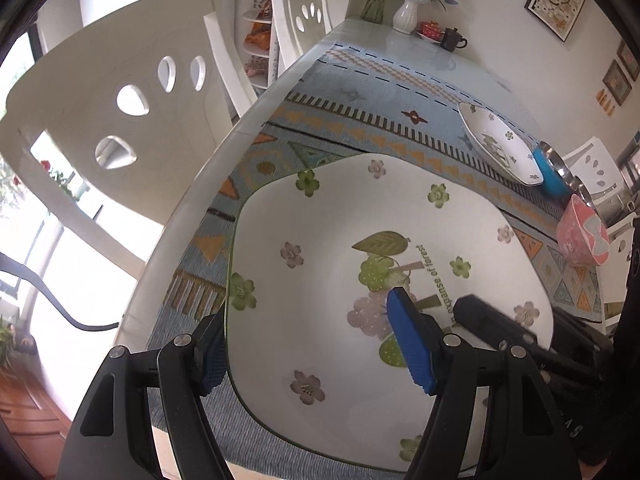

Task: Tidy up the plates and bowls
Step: 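Lift the square clover plate with both tools and lower it onto the round plate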

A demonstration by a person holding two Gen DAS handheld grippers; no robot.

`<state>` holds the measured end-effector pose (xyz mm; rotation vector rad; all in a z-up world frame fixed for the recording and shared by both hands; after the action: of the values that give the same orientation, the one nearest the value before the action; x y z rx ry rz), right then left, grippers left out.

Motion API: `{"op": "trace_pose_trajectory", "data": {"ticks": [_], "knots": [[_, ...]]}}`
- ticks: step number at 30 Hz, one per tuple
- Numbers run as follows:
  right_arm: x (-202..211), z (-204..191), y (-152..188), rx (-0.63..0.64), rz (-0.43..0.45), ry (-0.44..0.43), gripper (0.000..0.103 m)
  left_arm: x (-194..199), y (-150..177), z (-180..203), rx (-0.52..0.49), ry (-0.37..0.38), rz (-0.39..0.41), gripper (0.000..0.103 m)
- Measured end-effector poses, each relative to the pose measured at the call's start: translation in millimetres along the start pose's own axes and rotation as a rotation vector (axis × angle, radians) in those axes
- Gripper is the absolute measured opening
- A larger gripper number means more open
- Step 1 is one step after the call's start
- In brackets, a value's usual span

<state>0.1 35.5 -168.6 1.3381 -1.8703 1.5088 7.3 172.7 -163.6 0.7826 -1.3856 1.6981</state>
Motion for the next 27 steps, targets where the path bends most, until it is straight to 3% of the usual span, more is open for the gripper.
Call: {"op": "trace_pose_trajectory", "data": {"ticks": [15,27], "knots": [[-21,4,19,-0.004,-0.068,0.026,0.037,-17,7,-2,0.028,0.009,-0.027,0.068],[-25,5,13,0.040,-0.033,0.050,0.037,-23,8,1,-0.012,0.009,-0.018,0.068]]}}
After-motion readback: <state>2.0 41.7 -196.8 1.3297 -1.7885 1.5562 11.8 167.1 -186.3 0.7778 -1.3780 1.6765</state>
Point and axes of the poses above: each gripper's, at about its wrist camera, not at the fingertips, and x roughly against the way its jaws point, z to its right, y to its underside, the point moved 4 cm from there along -x, roughly the way its jaws point, and after that the axes turned 4 degrees about y, right-handed, at the moved point
